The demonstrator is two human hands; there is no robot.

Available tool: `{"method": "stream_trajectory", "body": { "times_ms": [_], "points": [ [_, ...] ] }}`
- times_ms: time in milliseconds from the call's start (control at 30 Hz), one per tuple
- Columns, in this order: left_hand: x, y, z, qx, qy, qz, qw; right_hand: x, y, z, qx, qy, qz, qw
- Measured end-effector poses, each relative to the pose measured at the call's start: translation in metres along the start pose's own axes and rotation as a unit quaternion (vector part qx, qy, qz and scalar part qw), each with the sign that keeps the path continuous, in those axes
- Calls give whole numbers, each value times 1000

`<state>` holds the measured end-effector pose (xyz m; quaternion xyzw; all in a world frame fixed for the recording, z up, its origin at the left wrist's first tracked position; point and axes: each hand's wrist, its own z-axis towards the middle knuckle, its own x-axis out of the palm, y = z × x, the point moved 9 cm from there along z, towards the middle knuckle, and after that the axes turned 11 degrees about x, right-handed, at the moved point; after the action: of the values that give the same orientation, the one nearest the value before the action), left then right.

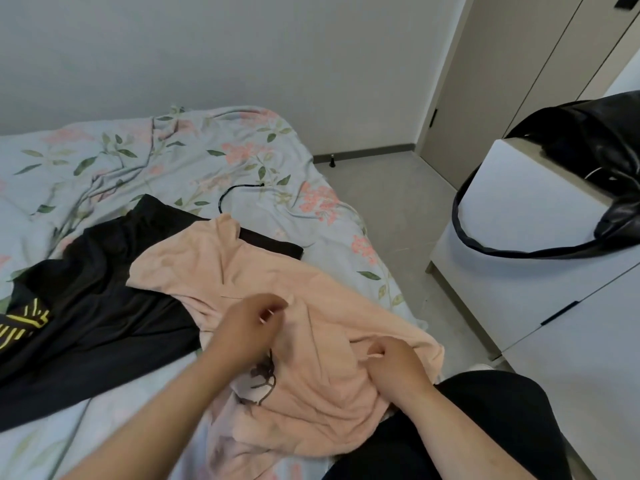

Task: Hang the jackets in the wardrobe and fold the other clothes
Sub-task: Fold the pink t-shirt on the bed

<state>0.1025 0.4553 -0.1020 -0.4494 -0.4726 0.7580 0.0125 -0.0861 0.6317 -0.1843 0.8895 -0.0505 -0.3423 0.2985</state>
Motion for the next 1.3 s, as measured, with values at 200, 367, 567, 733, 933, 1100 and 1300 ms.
{"method": "stream_trajectory", "body": {
  "times_ms": [200, 367, 567, 733, 933, 1100, 1300],
  "points": [
    [-15, 93, 53, -87, 130, 285, 946, -59, -12, -1, 61, -210, -50, 975],
    [0, 80, 59, -37, 178, 287, 941, -49, 16, -8, -60, -229, -83, 968],
    [33, 41, 23, 16, 267, 250, 931, -1, 57, -25, -276, -149, -131, 940],
    [41, -34, -21, 215, 261, 99, 936, 29, 70, -33, -351, -37, -127, 927],
    [28, -37, -33, 215, 210, 117, 947, 31, 65, -37, -322, 23, -74, 944],
    [-3, 29, 3, 170, 178, 304, 920, -5, 70, -49, -276, 32, 32, 960],
    [-19, 63, 44, 85, 167, 271, 944, -45, 85, -68, -249, 88, 76, 962]
  ]
}}
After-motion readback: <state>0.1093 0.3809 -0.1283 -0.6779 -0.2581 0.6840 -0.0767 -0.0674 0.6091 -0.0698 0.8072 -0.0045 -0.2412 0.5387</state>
